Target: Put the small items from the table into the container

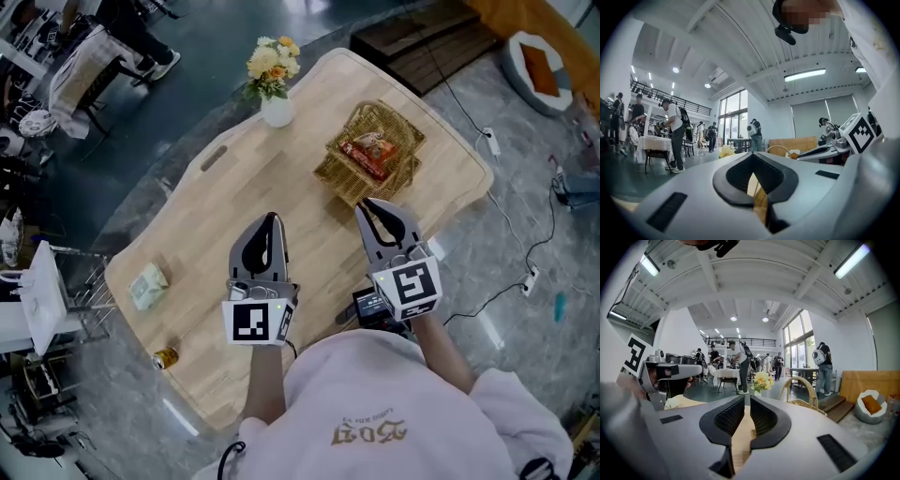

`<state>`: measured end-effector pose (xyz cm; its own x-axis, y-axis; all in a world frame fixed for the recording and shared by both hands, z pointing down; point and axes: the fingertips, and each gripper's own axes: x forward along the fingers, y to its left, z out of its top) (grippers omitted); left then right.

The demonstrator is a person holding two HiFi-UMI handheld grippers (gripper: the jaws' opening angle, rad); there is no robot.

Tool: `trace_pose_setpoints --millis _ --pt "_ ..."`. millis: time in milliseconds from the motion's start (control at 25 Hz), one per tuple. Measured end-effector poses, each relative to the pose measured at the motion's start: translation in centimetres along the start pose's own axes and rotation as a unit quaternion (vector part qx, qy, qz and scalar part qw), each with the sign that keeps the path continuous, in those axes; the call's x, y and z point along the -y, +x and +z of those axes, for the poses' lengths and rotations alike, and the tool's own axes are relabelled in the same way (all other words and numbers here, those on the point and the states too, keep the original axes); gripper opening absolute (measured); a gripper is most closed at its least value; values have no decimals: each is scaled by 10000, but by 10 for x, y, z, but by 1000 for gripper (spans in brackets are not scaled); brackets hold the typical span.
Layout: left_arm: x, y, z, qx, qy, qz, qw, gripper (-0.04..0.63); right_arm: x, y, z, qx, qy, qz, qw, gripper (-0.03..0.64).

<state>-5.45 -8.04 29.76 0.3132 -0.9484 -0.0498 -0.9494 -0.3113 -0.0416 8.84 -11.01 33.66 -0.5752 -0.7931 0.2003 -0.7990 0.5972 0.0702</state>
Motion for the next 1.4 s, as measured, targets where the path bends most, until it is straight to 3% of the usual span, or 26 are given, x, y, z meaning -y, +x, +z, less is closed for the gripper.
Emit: trace_pose_setpoints --millis 200,600,1160,1400 --pt "-18 -17 7 135 -223 157 9995 5 -26 0 11 117 -99 178 9997 51" --pt "-30 -34 14 367 -93 217 9990 5 -44 7 11 97 -146 325 9993 51" --pt "-48 -41 6 208 -166 465 9986 5 -49 17 8 39 -157 492 9987 51" --pt "-65 -59 1 102 -70 810 9966 5 -57 27 5 -9 -139 704 9974 51"
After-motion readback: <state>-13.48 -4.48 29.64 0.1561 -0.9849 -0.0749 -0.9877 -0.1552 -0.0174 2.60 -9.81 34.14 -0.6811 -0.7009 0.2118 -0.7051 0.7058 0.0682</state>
